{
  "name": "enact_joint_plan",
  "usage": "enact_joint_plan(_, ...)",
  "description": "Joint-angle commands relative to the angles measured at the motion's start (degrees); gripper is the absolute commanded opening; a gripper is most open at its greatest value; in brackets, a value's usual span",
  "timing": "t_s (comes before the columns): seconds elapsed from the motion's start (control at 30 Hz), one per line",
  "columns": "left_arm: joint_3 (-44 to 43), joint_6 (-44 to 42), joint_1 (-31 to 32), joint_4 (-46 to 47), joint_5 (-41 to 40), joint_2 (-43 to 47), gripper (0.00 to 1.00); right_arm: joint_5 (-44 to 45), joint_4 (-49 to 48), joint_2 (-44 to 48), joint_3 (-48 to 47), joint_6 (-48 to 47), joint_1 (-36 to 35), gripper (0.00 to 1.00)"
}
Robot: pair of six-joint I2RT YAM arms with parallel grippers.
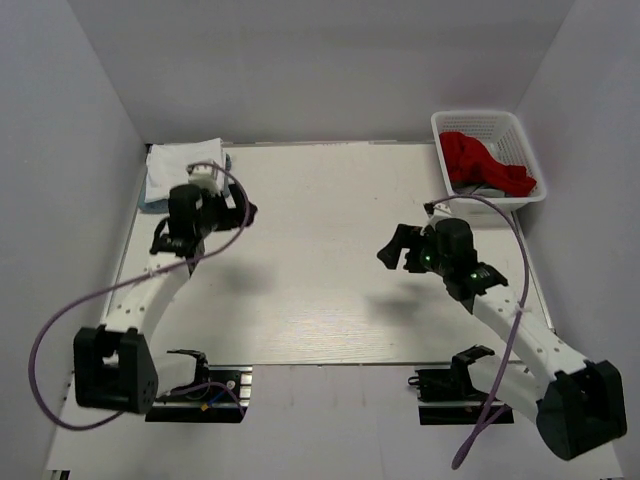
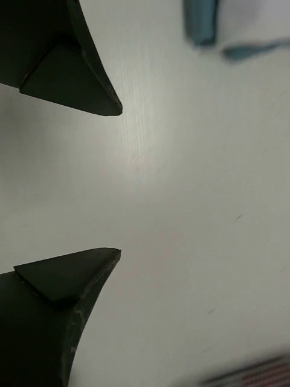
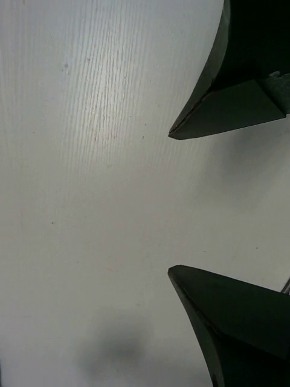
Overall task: Fold and stack the t-shirts
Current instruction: Put the neatly folded tshirt into the corner of the board with the left arm
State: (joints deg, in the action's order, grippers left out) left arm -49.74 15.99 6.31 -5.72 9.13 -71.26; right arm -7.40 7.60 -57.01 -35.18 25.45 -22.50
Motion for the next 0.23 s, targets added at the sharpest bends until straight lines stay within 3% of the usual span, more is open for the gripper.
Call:
enact_joint_plan(0.0,13.2,4.4,1.3,14.7,18.0,7.3,1.0,6.0,-0.3,6.6,3.0,0.0,0.1,0.9)
enact_joint_plan(0.07,19.3,5.7,2.1,16.1,18.0,14.1,1.0,5.8,-0.6,9.3,4.7,-0.2,-0.2,0.9)
enact_joint_plan(0.2,22.1,6.6,2.7,13.1,16.0,22.5,1.0,4.3,-0.7,12.8,6.8,-0.2,0.0,0.9)
